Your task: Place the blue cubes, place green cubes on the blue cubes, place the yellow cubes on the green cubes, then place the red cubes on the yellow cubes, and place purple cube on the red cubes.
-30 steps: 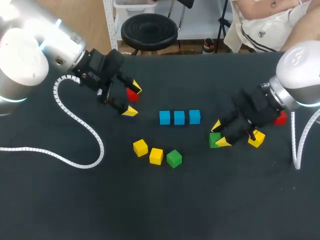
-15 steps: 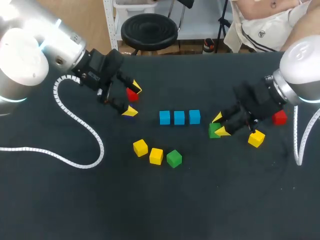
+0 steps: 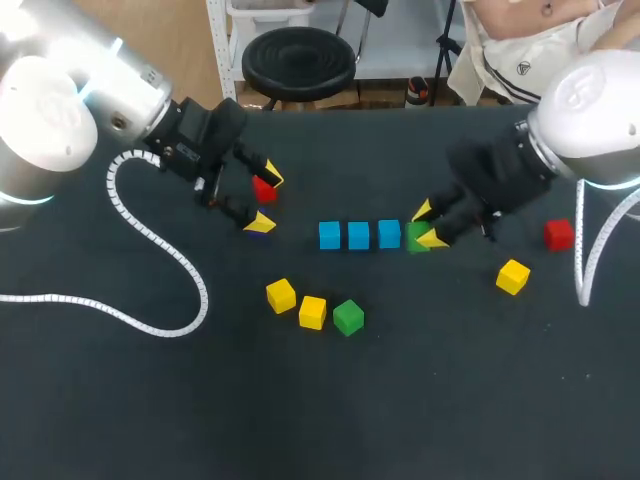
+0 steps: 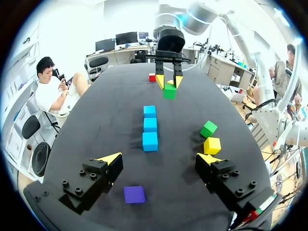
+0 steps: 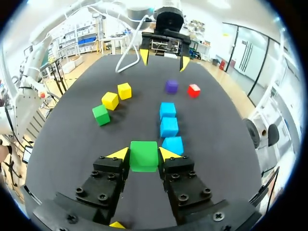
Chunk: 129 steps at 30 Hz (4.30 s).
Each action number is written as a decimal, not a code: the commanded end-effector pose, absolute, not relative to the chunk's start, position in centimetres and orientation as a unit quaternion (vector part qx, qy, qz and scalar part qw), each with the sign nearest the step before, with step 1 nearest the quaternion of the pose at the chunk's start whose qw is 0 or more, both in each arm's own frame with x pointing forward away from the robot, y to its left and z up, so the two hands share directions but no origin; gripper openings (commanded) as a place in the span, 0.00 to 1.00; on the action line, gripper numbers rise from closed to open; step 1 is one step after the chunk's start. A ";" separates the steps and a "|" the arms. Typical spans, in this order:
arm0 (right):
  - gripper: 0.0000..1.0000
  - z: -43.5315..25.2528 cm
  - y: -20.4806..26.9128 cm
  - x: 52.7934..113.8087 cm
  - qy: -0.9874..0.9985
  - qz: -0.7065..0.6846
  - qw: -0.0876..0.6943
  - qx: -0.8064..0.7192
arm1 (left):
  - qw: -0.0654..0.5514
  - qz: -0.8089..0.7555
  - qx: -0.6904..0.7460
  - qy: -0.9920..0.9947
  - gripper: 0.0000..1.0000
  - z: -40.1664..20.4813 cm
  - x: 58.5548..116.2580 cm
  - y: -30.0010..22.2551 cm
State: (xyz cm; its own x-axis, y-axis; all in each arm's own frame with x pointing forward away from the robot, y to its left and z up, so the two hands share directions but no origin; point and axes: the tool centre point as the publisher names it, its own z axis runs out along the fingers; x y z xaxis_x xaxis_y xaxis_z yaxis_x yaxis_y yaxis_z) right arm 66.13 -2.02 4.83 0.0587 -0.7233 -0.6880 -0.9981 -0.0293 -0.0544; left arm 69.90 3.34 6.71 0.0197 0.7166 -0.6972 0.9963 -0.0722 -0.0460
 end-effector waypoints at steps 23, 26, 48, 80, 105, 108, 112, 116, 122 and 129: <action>0.00 6.0 -0.5 67.0 0.621 0.255 0.297 -0.679 | 0.242 -0.290 0.672 0.636 1.00 6.7 69.8 3.4; 0.00 5.8 0.6 67.0 0.622 0.262 0.297 -0.675 | 0.242 -0.290 0.672 0.636 1.00 6.7 69.8 3.4; 0.00 4.2 2.6 68.3 0.639 0.279 0.275 -0.663 | 0.242 -0.290 0.672 0.636 1.00 6.7 69.8 3.4; 0.00 3.0 2.8 69.3 0.655 0.298 0.261 -0.643 | 0.242 -0.290 0.672 0.636 1.00 6.7 69.8 3.4; 0.00 2.8 2.9 70.3 0.653 0.299 0.255 -0.648 | 0.242 -0.290 0.672 0.636 1.00 6.7 69.8 3.4; 0.00 2.8 3.0 70.3 0.652 0.298 0.255 -0.648 | 0.242 -0.290 0.672 0.636 1.00 6.7 69.8 3.4; 0.00 3.2 2.9 70.4 0.651 0.295 0.256 -0.651 | 0.242 -0.290 0.672 0.636 1.00 6.7 69.8 3.4; 0.00 3.4 2.9 70.7 0.650 0.292 0.256 -0.653 | 0.242 -0.290 0.672 0.636 1.00 6.7 69.8 3.4; 0.00 2.9 3.1 71.0 0.650 0.296 0.252 -0.654 | 0.242 -0.290 0.672 0.636 1.00 6.7 69.8 3.4; 0.00 2.4 3.1 71.0 0.649 0.302 0.251 -0.651 | 0.242 -0.290 0.672 0.636 1.00 6.7 69.8 3.4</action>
